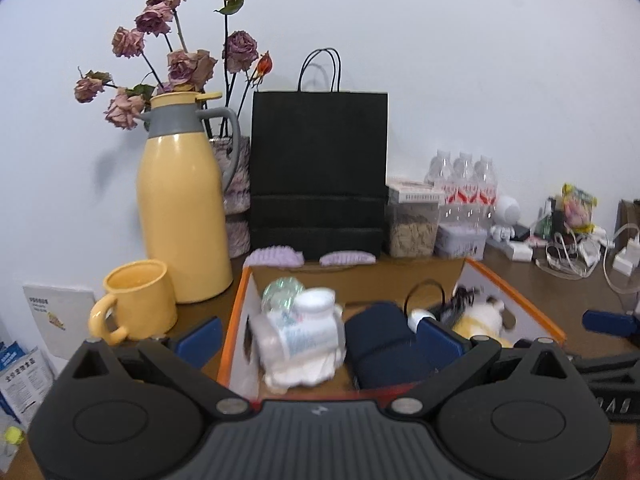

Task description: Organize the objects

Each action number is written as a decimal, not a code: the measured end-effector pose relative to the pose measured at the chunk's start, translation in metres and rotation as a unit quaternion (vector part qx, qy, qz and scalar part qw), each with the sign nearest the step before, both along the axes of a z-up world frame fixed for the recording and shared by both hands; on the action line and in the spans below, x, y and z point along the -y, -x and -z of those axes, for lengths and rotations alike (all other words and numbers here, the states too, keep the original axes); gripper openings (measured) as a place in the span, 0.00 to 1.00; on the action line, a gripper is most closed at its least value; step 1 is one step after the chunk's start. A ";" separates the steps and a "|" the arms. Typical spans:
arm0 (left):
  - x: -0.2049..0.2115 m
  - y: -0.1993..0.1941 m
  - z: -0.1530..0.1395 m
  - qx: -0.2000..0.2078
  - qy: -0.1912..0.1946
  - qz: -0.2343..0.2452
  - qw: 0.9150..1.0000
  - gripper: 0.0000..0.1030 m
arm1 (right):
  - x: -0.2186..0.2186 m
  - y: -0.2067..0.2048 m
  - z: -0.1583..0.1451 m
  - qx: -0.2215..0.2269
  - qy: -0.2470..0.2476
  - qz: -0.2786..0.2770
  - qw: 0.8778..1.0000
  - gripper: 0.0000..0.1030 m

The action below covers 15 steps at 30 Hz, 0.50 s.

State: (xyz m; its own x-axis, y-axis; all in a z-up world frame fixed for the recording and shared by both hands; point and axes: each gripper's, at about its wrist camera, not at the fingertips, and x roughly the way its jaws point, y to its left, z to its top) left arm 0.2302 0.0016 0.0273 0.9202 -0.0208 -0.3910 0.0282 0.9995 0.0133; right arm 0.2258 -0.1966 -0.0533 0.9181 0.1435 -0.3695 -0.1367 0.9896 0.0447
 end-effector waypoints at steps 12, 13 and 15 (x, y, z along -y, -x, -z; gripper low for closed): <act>-0.012 0.063 0.016 -0.042 0.000 -0.013 0.999 1.00 | 0.004 0.052 0.008 -0.043 0.006 0.001 0.999 1.00; -0.014 0.067 0.017 -0.044 0.002 -0.014 0.999 1.00 | 0.004 0.055 0.008 -0.045 0.006 0.001 0.999 1.00; -0.016 0.074 0.018 -0.049 0.006 -0.016 0.999 1.00 | 0.004 0.061 0.009 -0.051 0.005 0.001 0.999 1.00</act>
State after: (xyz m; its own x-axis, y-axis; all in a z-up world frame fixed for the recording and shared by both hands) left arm 0.1565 0.0173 0.0094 0.8775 0.0030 -0.4795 -0.0035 1.0000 -0.0001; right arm 0.1650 -0.2007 -0.0628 0.8760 0.1379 -0.4622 -0.1304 0.9903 0.0483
